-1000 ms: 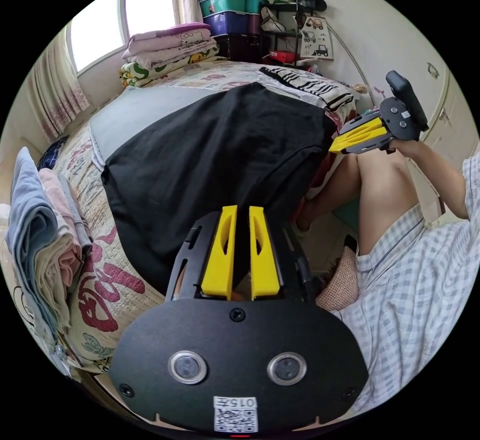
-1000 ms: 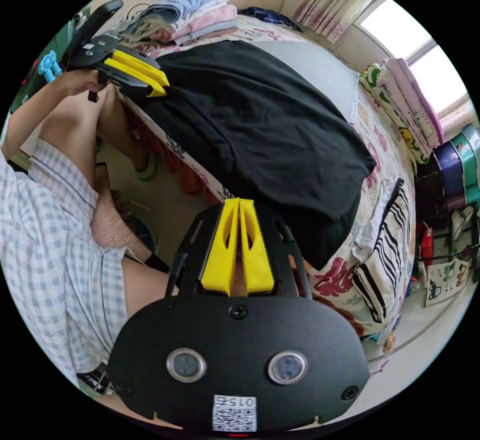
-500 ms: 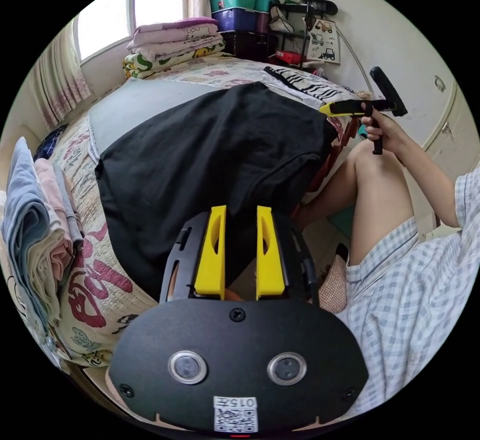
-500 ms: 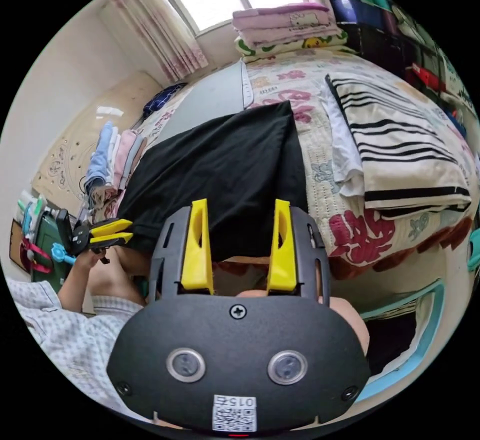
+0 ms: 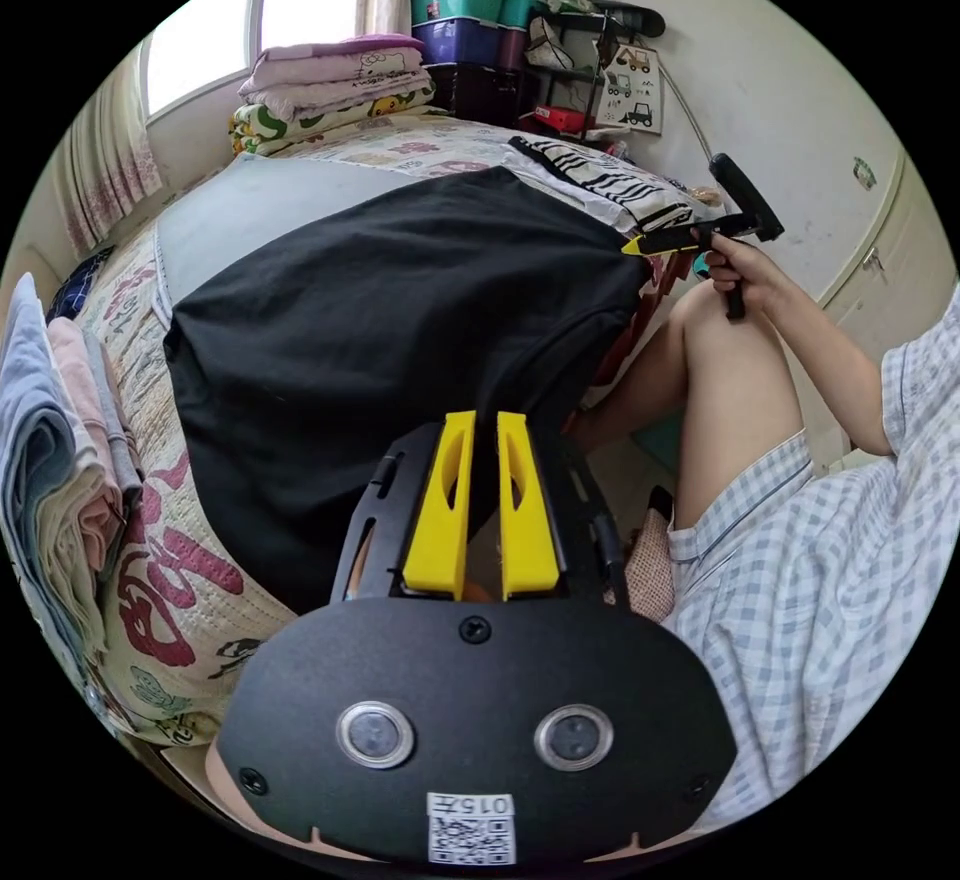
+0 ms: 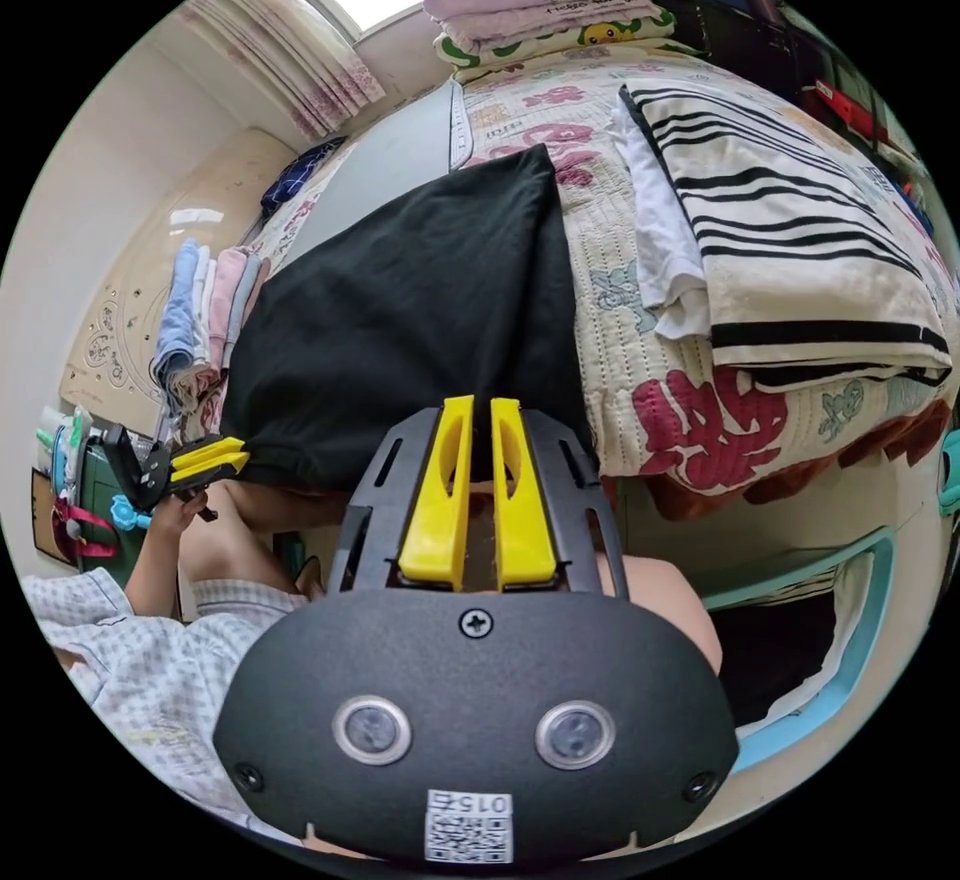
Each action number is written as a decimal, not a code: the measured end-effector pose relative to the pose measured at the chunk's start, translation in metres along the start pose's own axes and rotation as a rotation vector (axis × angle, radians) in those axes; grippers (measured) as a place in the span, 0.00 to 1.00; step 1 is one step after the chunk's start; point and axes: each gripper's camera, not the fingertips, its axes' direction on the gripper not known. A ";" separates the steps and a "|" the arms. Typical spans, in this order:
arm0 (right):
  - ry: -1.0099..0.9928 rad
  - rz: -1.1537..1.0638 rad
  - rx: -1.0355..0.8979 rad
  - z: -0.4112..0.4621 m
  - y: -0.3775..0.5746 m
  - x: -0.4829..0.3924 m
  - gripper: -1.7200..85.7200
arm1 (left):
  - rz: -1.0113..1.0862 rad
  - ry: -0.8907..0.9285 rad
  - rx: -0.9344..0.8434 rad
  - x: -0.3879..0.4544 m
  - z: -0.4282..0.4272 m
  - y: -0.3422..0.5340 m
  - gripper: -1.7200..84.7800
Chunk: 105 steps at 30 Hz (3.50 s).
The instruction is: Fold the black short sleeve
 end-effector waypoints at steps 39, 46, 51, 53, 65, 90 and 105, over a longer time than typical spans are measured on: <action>0.072 -0.004 -0.048 0.016 0.020 0.022 0.10 | -0.244 0.079 -0.040 -0.026 0.242 -0.395 0.13; 0.068 -0.035 -0.049 0.049 0.047 0.035 0.03 | -0.136 -0.070 -0.163 -0.006 0.293 -0.397 0.07; 0.093 -0.005 0.077 0.042 0.084 0.051 0.03 | -0.147 0.009 -0.068 -0.019 0.270 -0.393 0.03; 0.123 -0.011 0.115 0.038 0.096 0.051 0.02 | -0.183 0.062 0.001 -0.028 0.251 -0.393 0.03; 0.198 -0.253 0.458 -0.046 0.195 0.004 0.02 | -0.203 0.404 0.423 -0.094 0.074 -0.354 0.02; -0.073 -0.673 -0.134 0.342 0.290 -0.108 0.12 | -0.624 0.220 0.373 -0.314 0.070 -0.022 0.11; 0.006 -0.731 -0.241 0.434 0.243 -0.115 0.02 | -0.531 0.150 0.263 -0.294 0.091 -0.067 0.02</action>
